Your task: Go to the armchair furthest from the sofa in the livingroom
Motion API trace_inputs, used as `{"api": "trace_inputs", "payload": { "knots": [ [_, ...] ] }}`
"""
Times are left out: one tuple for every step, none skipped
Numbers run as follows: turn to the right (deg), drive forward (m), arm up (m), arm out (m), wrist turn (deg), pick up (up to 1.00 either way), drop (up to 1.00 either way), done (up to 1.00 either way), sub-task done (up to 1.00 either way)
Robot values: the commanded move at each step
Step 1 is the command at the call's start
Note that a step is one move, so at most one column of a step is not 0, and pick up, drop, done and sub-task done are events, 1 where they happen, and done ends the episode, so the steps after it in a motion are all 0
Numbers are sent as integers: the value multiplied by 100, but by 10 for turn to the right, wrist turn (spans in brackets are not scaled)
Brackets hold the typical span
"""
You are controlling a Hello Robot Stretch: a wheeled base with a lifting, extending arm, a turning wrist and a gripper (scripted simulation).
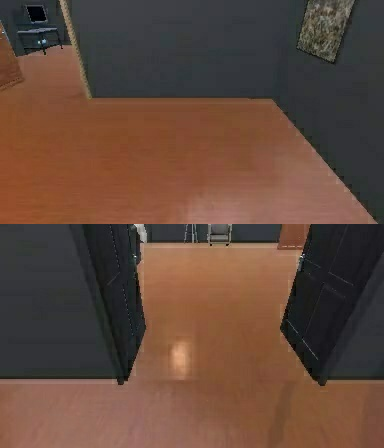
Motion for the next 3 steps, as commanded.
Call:
{"api": "trace_inputs", "payload": {
  "knots": [
    [450,0,0,0,0,0,0,0,0],
    [90,0,0,0,0,0,0,0,0],
    [30,0,0,0,0,0,0,0,0]
  ]
}}
